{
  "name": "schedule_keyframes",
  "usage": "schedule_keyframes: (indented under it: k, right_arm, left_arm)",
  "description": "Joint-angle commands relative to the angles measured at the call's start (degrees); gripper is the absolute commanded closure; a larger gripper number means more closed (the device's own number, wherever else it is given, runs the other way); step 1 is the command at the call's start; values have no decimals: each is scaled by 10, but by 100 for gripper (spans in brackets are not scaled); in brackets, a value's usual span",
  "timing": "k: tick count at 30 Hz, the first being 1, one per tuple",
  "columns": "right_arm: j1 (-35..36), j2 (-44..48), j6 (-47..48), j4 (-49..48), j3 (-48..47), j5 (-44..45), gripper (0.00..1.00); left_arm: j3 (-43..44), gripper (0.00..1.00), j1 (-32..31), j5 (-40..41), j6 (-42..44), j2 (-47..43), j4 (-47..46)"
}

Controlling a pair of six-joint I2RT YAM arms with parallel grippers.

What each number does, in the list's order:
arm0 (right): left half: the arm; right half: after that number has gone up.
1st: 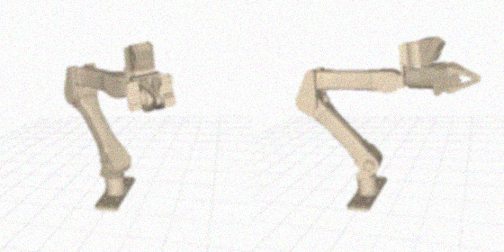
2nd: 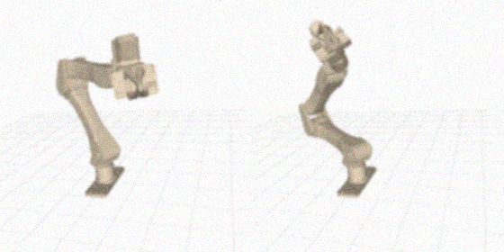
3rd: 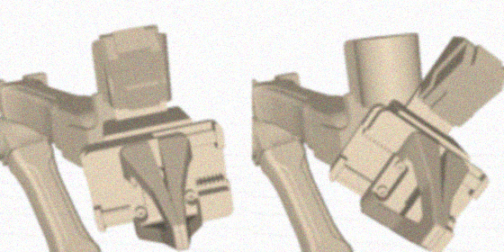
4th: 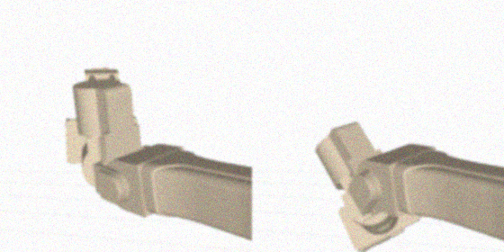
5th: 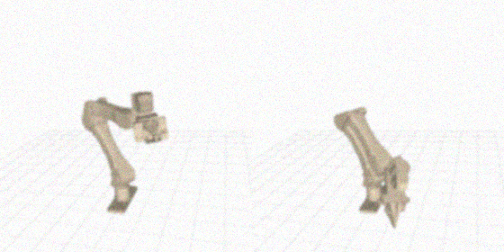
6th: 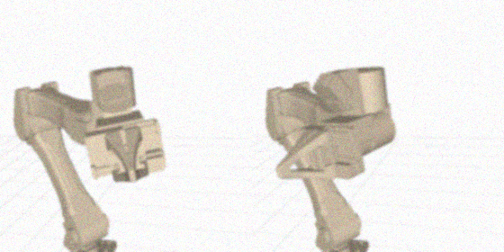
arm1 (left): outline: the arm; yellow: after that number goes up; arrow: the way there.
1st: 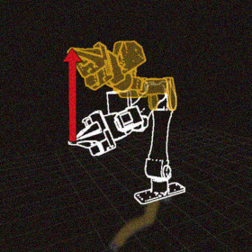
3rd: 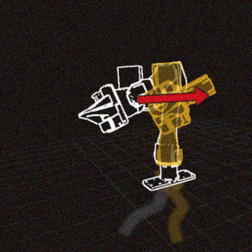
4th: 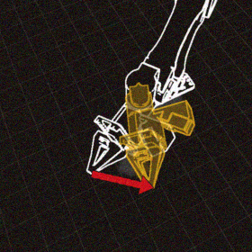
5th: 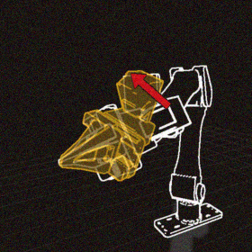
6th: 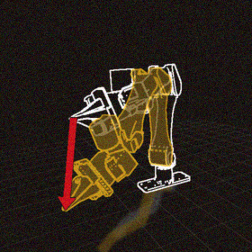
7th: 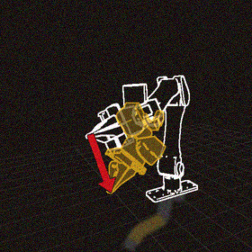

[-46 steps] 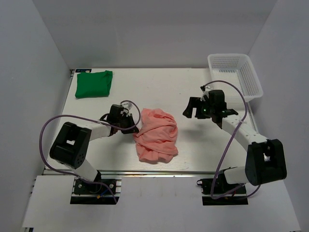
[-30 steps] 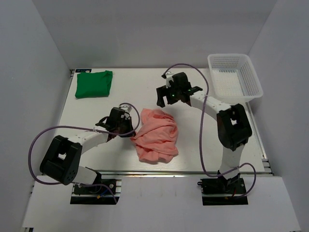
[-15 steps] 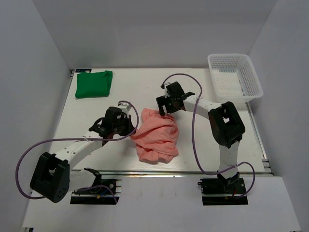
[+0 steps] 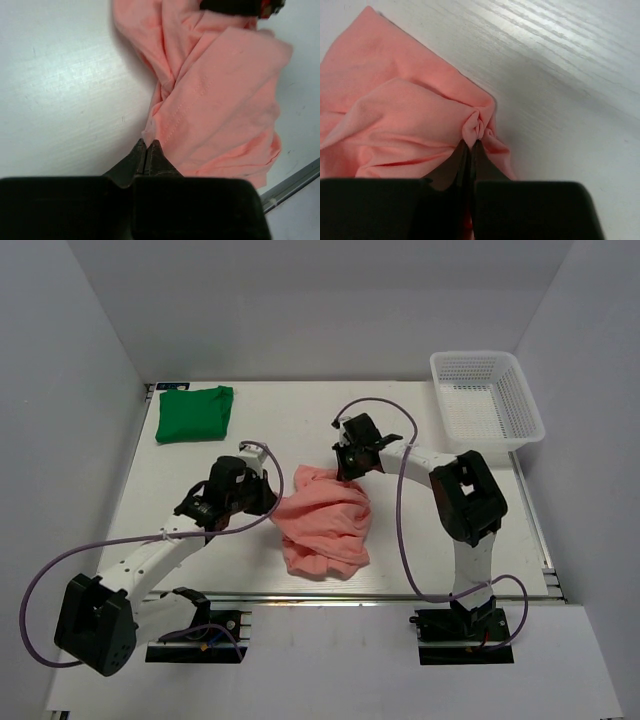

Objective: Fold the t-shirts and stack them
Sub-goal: Flatten out the tshirt

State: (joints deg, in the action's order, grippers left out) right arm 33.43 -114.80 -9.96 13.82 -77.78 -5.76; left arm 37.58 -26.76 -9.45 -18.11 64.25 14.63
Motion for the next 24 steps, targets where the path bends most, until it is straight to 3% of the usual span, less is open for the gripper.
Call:
schedule_keyframes:
  k: [1, 2, 11, 19, 24]
  right_arm:
    - [-2, 84, -19, -12, -8, 51, 100]
    - [0, 98, -28, -23, -8, 120, 100]
    - [-13, 313, -57, -87, -1, 412, 100]
    - [-22, 376, 32, -94, -90, 522, 100]
    - [-22, 418, 92, -153, -98, 566, 100]
  left_arm:
    - [53, 100, -2, 25, 14, -45, -15]
    - [77, 100, -2, 30, 14, -45, -15]
    - [206, 100, -2, 143, 25, -83, -1]
    - [369, 100, -2, 296, 56, -84, 7]
    - [445, 100, 3, 384, 75, -72, 29]
